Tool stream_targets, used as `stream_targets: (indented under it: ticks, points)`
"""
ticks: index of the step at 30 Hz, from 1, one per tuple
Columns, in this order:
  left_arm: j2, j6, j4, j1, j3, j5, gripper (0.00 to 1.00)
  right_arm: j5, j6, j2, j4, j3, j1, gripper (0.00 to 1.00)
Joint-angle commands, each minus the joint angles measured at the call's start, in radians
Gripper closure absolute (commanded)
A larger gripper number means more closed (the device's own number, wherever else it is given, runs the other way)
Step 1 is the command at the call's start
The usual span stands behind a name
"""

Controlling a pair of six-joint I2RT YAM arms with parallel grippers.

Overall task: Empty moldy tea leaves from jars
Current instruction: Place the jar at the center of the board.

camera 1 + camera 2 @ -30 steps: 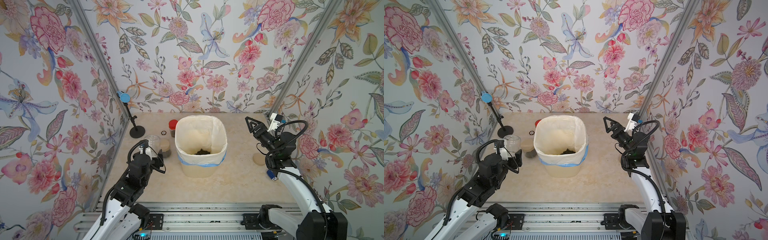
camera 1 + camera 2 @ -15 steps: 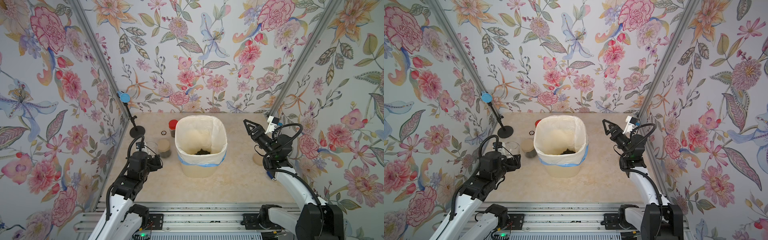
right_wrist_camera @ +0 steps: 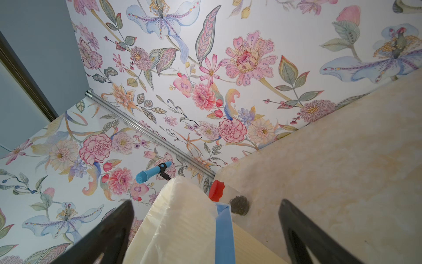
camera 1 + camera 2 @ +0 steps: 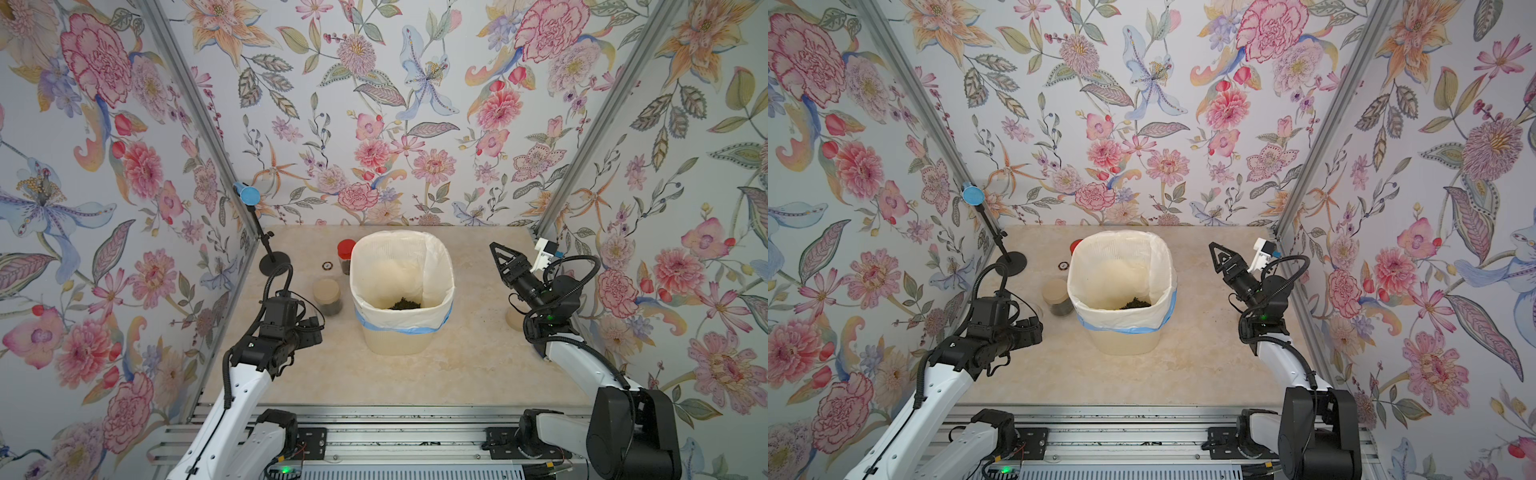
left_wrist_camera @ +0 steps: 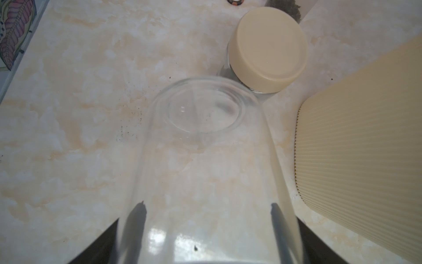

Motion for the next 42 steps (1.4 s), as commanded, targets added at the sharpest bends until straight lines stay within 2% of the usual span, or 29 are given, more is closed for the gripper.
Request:
stream_targets:
  ticks: [1, 6, 17, 30, 42]
  points:
    - [0.053, 0.054, 0.004, 0.067, 0.071, 0.038, 0.49, -0.027, 0.043, 0.016, 0.105, -0.007, -0.006, 0.00]
    - [0.203, 0.122, 0.025, 0.163, 0.137, 0.097, 0.50, -0.033, 0.048, 0.031, 0.112, 0.002, -0.016, 0.00]
    - [0.520, 0.190, 0.006, 0.235, 0.333, 0.183, 0.52, -0.068, 0.003, 0.036, 0.015, 0.039, -0.020, 0.00]
    - [0.660, 0.226, -0.042, 0.306, 0.384, 0.236, 0.52, -0.104, 0.002, 0.051, 0.011, 0.046, -0.023, 0.00]
    - [0.824, 0.272, -0.153, 0.346, 0.503, 0.277, 0.50, -0.150, 0.020, 0.084, 0.028, 0.050, -0.031, 0.00]
